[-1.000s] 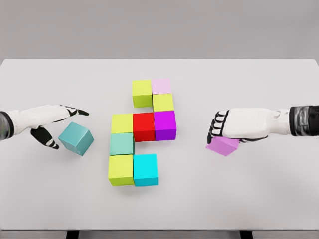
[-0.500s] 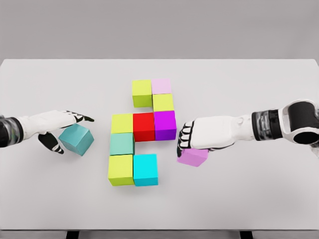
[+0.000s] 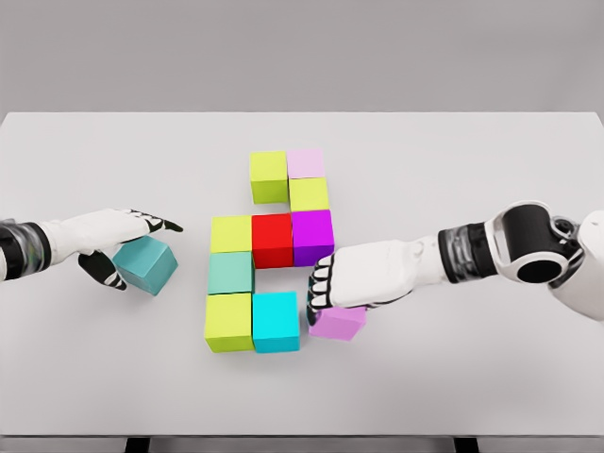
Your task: Assemble the squares on the desktop into the number 2
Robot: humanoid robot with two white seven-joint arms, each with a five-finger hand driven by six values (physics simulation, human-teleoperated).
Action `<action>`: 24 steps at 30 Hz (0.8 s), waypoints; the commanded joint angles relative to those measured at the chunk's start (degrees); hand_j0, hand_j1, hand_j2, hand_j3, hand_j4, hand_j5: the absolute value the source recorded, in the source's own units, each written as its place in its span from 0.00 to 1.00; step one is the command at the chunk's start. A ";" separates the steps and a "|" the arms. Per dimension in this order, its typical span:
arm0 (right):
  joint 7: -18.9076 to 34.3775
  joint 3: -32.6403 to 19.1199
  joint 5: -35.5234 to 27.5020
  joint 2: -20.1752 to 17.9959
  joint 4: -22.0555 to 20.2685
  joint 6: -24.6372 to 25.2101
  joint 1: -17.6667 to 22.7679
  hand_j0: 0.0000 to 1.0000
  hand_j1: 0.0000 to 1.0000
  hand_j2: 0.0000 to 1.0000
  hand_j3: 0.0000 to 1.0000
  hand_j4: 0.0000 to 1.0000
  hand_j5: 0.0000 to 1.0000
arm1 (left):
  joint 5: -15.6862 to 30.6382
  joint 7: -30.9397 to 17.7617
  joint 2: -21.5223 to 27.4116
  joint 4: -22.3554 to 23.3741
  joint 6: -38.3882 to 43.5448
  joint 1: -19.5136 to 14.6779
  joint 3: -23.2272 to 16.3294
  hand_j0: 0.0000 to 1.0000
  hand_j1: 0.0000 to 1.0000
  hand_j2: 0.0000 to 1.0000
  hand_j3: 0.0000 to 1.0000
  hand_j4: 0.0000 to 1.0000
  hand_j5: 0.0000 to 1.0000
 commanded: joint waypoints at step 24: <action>-0.03 -3.83 -6.33 -2.09 -0.05 0.16 -2.90 1.00 1.00 1.00 1.00 1.00 1.00 | 0.09 0.02 0.02 -0.09 -0.31 0.18 -0.49 0.51 0.51 0.51 0.51 0.51 0.51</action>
